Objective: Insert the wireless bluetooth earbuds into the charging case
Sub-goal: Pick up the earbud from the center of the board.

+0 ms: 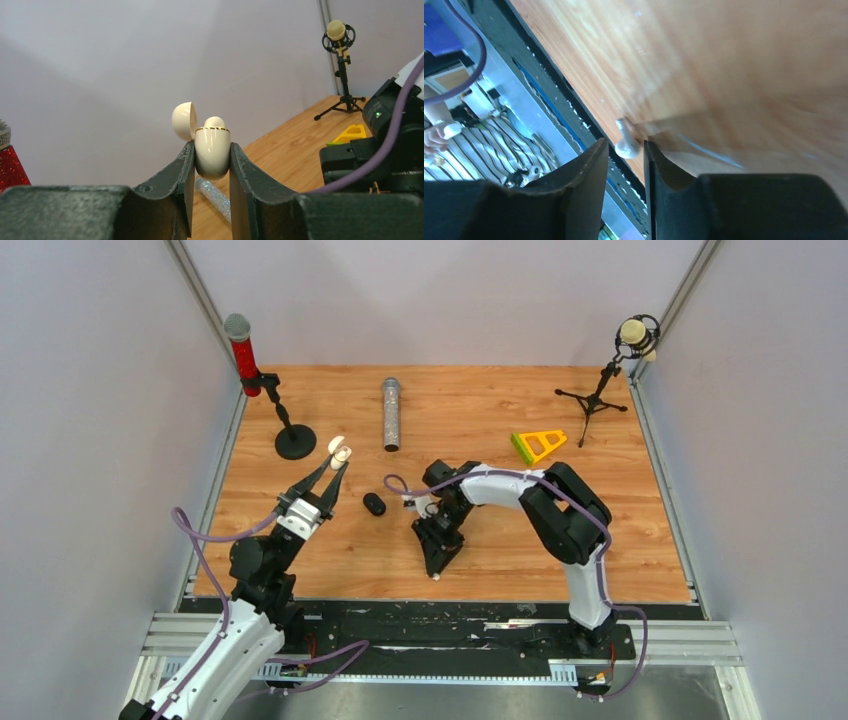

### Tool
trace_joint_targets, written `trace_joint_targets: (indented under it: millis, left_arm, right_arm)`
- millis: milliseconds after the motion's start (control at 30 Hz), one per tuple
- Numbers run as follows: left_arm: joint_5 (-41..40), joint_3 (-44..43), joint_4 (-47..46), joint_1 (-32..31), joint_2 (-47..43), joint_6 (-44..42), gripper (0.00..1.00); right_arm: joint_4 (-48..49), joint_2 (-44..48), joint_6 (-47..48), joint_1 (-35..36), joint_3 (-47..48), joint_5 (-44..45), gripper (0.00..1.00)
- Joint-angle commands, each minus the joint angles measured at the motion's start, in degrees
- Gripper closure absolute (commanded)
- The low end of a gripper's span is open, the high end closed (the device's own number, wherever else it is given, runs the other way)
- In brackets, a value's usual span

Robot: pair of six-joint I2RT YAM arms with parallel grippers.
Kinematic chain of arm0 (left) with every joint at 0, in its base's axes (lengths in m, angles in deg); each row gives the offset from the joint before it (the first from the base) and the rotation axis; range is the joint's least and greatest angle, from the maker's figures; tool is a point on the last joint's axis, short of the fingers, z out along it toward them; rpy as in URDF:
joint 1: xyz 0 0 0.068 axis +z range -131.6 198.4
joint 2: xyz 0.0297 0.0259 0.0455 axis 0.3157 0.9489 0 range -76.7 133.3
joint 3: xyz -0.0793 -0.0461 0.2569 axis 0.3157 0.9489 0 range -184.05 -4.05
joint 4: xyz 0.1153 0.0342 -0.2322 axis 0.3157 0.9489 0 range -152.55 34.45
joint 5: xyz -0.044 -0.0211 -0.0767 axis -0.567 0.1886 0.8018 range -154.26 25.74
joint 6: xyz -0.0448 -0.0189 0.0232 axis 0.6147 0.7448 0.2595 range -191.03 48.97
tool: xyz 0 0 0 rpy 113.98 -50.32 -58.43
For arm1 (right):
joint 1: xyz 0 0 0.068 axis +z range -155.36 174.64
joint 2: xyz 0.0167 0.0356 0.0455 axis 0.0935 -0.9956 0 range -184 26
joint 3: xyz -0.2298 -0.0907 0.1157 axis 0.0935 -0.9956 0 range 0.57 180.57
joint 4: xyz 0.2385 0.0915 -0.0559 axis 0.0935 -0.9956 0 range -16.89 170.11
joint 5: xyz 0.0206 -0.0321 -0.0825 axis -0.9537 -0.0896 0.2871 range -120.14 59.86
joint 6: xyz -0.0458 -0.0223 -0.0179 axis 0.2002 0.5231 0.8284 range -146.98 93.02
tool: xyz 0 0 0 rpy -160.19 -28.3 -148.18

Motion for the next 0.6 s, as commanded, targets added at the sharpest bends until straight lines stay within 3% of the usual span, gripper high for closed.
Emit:
trace_joint_targets:
  millis: [0,133,200,367,567]
  left_arm:
    - [-0.3,-2.9,-1.3,0.0,-0.3,-1.1,1.00]
    - [-0.2,-2.9,-1.1,0.0,-0.1,-1.0,1.00]
    - [-0.1,-2.8,-1.3,0.0,0.0,-0.8,1.00]
    - [-0.1,-2.8,-1.1,0.0,0.1,-1.1,1.00]
    - [-0.2,-2.6,-1.2,0.0,-0.2,-0.8,1.00]
  right_arm:
    - [1.9,-1.9,7.0,-6.1,2.6,-1.6,0.63]
    - [2.7,-2.3,6.9,-9.2,3.0,0.9,0.49]
    - [3.3,-1.7,6.1,-10.1,3.2,2.8,0.49]
    - [5.1,6.4,2.8,-9.5,2.0,7.8,0.62]
    - [11.1,17.1,-7.4,-7.2,-11.5,7.2,0.79]
